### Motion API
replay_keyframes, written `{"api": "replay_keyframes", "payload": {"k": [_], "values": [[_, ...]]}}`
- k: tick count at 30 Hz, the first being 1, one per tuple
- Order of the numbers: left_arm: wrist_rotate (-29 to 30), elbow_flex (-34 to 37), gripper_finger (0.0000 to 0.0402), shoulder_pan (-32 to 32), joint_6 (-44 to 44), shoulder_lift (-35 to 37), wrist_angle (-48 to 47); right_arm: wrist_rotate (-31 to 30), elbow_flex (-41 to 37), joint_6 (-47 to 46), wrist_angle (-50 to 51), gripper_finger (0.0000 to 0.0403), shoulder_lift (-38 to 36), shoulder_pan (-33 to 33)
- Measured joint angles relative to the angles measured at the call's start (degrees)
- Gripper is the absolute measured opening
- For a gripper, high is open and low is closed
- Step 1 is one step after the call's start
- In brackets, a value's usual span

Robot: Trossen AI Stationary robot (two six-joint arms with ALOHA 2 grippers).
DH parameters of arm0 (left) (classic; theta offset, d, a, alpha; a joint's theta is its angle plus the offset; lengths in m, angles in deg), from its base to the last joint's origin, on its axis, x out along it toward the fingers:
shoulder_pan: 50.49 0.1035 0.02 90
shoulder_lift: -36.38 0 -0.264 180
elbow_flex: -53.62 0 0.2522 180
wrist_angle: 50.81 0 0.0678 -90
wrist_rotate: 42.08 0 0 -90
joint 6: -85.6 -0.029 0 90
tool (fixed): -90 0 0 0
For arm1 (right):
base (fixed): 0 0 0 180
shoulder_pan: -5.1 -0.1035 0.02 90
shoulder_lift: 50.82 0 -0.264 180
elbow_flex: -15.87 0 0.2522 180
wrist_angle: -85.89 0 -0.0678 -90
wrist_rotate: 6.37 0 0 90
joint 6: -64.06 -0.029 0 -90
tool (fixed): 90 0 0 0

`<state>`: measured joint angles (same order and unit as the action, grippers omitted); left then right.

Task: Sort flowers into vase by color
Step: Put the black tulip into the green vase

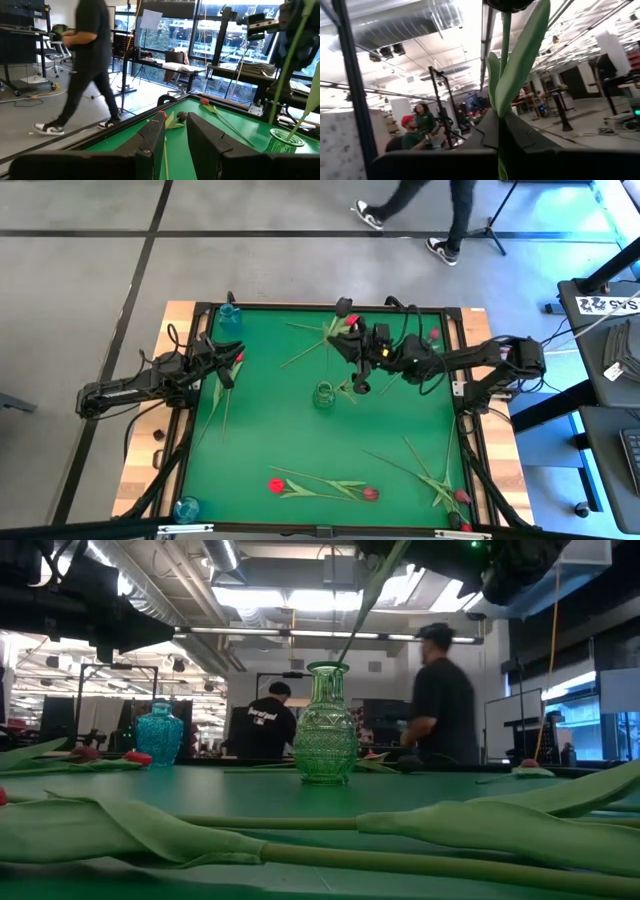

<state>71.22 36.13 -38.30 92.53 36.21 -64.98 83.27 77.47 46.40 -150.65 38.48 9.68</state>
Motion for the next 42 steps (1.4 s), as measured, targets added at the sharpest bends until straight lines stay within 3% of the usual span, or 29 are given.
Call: {"api": "replay_keyframes", "payload": {"k": [17, 29, 36, 42], "values": [[0.0, 0.0, 0.0079, 0.0, 0.0, 0.0, 0.0, -1.7, 0.3, 0.3, 3.2, 0.0008, 4.0, -3.1], [0.0, 0.0, 0.0079, 0.0, 0.0, 0.0, 0.0, -1.6, 0.3, 4.9, 13.2, 0.0060, 4.0, -3.1], [0.0, 0.0, 0.0079, 0.0, 0.0, 0.0, 0.0, 1.0, 0.7, 4.7, 14.9, 0.0121, 3.8, -3.1], [0.0, 0.0, 0.0079, 0.0, 0.0, 0.0, 0.0, 3.2, 8.0, 6.1, 28.2, 0.0168, 3.8, -3.1]]}}
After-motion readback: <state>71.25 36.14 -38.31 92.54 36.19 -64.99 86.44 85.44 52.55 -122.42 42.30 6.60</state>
